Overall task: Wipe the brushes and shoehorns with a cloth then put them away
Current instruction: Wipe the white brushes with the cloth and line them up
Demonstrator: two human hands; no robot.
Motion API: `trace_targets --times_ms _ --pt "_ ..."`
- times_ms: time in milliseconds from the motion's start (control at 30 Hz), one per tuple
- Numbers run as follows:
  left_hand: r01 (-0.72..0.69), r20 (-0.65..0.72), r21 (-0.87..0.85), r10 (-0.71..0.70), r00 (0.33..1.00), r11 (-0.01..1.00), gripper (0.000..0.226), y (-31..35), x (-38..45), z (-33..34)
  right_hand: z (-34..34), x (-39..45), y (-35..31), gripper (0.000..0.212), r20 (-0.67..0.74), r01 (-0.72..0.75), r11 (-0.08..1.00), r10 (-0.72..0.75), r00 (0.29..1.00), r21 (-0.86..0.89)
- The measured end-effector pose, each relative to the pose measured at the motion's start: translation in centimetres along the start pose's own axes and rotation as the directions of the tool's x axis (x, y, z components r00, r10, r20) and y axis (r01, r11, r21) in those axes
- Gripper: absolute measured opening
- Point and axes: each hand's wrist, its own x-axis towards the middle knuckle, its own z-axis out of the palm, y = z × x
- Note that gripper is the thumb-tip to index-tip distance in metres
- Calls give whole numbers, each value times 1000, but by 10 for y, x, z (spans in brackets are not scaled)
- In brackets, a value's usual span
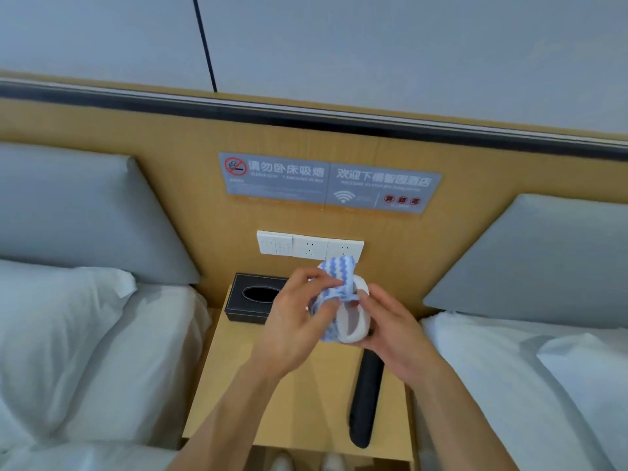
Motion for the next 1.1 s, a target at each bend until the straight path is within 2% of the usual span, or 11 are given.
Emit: trace_targets --times_ms 67,167,233,300,400,600,767,900,1000,1100 --pt "-18 -23 -47 17 1000 999 31 10 2 -2 -3 -7 -8 27 46 34 999 -35 998 20" --pt "-31 -84 24 32 996 999 10 19 7 -1 -3 -14 -17 21 55 62 997 -65 996 54" --pt "-20 -87 62 25 996 998 27 22 9 0 -3 -17 -23 27 17 78 993 -80 997 84" --pt "-32 -57 84 37 998 996 39 27 11 -2 -5 -21 -26 40 -6 68 991 -68 998 116" --pt "-148 -14 187 153 988 971 38 32 12 0 -6 -24 -31 52 38 45 990 -51 998 130" --pt "-287 42 333 290 956 898 31 46 8 4 -6 -24 -37 43 51 40 992 -46 998 116" --pt "-356 186 382 307 933 853 29 54 4 -2 -9 -23 -46 54 37 36 995 -40 999 96" --pt "-433 320 377 324 890 819 26 60 7 -20 -9 -21 -47 47 49 28 994 -33 998 102" --pt "-425 313 387 317 895 818 29 64 10 -25 -8 -20 -50 58 72 17 995 -24 997 99" --pt "-375 237 419 299 924 827 35 64 17 -24 -6 -19 -54 70 102 -2 998 -5 995 71"
